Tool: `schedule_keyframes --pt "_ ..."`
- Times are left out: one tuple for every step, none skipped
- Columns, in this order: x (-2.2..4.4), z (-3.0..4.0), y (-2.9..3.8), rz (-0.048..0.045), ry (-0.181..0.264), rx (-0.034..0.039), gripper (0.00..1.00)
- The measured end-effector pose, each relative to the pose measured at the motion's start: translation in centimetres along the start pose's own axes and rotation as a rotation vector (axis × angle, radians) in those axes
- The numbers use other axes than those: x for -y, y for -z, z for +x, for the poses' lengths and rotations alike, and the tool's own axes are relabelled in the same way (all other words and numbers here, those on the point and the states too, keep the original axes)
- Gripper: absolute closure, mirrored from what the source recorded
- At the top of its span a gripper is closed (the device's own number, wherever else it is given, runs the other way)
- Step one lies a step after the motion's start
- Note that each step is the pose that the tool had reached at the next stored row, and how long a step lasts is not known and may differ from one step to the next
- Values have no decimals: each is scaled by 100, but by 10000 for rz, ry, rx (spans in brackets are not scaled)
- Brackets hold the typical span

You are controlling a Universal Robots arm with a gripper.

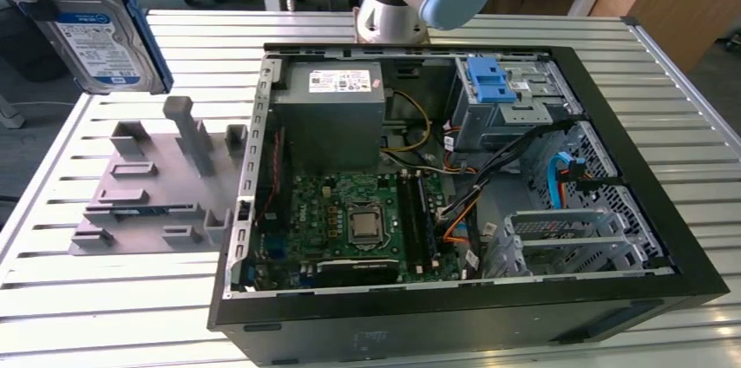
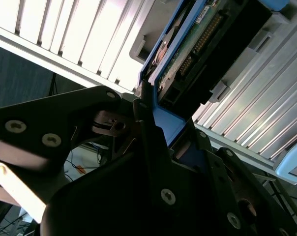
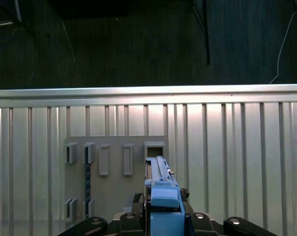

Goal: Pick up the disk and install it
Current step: 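Pick up the disk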

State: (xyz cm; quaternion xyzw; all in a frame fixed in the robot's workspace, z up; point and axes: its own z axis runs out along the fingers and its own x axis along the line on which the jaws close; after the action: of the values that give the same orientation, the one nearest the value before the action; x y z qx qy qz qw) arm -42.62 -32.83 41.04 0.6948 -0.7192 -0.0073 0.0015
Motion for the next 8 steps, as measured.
schedule_keyframes --pt "0 0 0 0 -1 0 64" --pt "0 0 -1 1 -1 0 64" --pt "0 0 0 1 0 0 64" --pt "0 0 3 1 -1 0 64" --pt "0 -1 9 0 -1 0 64" --pt "0 -1 18 0 -1 0 64" --pt "0 -1 27 0 -1 0 64" --pt "-1 -1 36 1 -1 0 64"
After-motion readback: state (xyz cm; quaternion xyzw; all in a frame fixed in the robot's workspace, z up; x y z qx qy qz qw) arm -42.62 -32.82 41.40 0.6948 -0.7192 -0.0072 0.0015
